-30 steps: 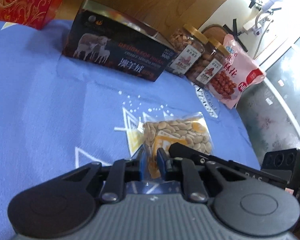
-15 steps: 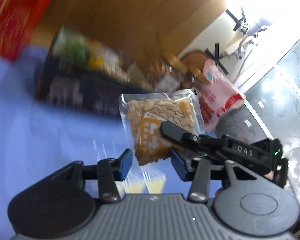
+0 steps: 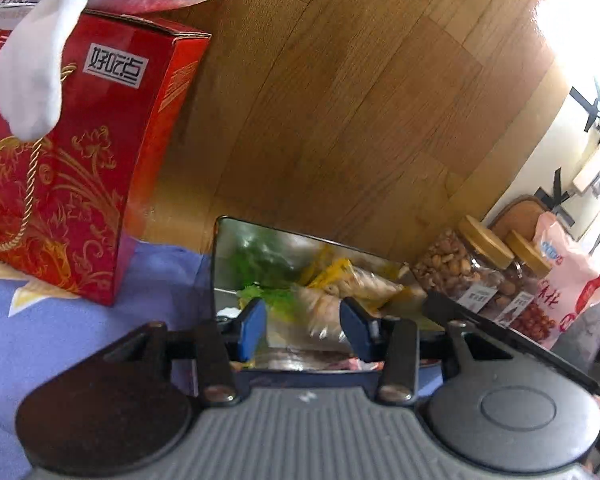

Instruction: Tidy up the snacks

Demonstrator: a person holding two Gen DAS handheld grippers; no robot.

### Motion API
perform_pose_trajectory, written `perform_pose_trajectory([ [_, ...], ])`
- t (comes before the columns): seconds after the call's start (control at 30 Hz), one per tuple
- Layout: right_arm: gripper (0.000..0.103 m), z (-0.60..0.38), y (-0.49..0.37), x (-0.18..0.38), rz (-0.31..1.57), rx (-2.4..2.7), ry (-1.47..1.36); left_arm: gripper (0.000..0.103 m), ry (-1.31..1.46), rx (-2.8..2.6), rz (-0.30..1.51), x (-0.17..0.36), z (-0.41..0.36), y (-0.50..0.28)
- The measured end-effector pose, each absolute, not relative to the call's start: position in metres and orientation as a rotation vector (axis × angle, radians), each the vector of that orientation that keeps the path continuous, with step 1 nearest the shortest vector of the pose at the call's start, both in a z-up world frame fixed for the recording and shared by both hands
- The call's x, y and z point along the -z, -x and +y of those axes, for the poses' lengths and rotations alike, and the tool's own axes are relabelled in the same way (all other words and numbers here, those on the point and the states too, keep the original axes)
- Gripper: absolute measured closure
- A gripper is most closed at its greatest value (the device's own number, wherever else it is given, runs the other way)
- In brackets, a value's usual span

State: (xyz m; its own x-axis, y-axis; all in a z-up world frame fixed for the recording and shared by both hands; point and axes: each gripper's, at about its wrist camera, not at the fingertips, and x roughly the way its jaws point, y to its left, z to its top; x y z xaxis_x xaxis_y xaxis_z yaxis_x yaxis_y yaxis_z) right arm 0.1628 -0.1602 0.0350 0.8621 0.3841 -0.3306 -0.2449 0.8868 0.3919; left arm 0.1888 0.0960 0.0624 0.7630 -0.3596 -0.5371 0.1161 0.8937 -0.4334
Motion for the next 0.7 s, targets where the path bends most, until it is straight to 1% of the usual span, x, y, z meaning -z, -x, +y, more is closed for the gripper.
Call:
perform_pose_trajectory([
  [0.1, 0.036, -0.17, -0.133, -0.031, 0.366, -0.299, -0.356, 0.061, 0.374, 0.276, 0.654, -0.061, 0.087, -0.179],
  [0.27, 0.036, -0.183, -0.08, -0.018, 0.335, -0.267, -0.384, 0.061, 0.242, 0.25, 0.609, -0.076, 0.058, -0.141],
  [0.37, 0.036, -0.185, -0.051, -0.007, 0.359, -0.263, -0.407, 0.058, 0.19, 0.231, 0.603, -0.08, 0.042, -0.114],
  [0.53, 0.036, -0.174, -0.015, 0.006, 0.433, -0.278, -0.392, 0.057, 0.064, 0.176, 0.614, -0.072, 0.02, -0.074],
  [0.67, 0.036, -0.166, 0.009, 0.01, 0.464, -0.3, -0.383, 0.049, 0.04, 0.155, 0.638, -0.061, 0.012, -0.048],
  [0.7, 0.036, -0.163, 0.013, 0.01, 0.471, -0.307, -0.383, 0.049, 0.037, 0.151, 0.644, -0.059, 0.012, -0.042],
])
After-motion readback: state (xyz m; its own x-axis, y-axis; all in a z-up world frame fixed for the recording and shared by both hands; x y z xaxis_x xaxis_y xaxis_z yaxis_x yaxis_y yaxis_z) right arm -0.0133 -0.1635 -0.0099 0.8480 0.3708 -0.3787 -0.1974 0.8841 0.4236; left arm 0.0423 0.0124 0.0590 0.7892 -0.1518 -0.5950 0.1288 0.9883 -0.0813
